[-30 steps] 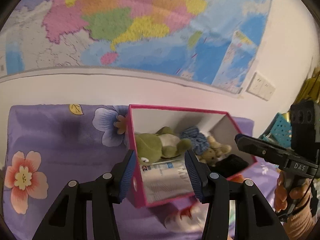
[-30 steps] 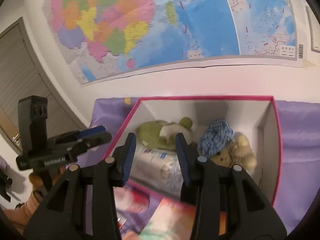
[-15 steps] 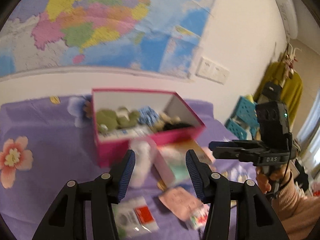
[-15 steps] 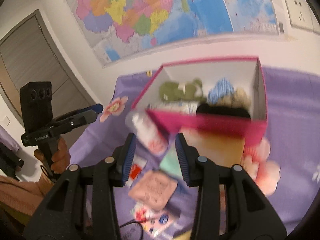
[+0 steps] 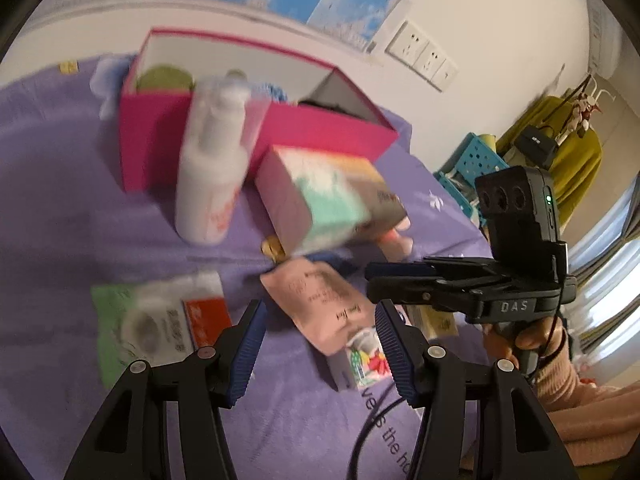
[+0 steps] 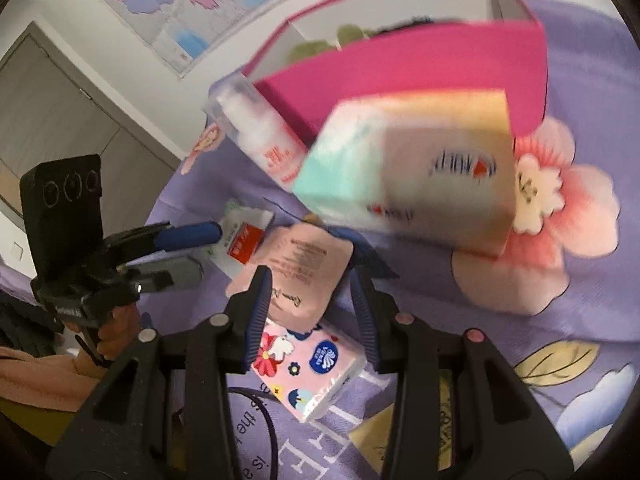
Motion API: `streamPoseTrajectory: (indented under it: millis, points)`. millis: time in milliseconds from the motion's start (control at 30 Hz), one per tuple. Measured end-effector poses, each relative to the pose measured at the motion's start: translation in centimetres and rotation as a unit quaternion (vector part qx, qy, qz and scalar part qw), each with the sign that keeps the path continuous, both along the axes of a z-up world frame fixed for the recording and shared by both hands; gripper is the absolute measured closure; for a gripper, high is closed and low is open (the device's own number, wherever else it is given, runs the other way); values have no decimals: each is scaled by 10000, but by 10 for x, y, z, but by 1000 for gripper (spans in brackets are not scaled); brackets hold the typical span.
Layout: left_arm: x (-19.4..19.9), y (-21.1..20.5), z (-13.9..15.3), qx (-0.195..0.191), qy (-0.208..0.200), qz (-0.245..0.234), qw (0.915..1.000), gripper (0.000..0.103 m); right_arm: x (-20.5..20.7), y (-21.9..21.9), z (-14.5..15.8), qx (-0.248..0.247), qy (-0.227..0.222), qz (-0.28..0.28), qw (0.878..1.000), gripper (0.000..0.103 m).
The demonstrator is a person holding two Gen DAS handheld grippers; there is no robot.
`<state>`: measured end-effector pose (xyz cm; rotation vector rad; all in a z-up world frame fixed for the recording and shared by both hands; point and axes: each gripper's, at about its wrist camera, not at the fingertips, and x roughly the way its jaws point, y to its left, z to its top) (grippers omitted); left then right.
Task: Organize soft objects
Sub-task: 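Grasp the pink hand-cream sachet with the right tool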
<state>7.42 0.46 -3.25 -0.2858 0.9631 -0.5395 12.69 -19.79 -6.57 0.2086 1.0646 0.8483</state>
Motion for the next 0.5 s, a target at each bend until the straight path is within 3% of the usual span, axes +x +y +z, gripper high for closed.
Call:
streamPoseTrajectory:
  millis: [367,500]
  points:
    - [4,-12,-23,-153,451,-137,9988,47,4,9,-13,191,217,74,9996,60]
    - [8,-15,-22,-123,465,-143,9987,54,4,16,-15,65,247,133,9996,60]
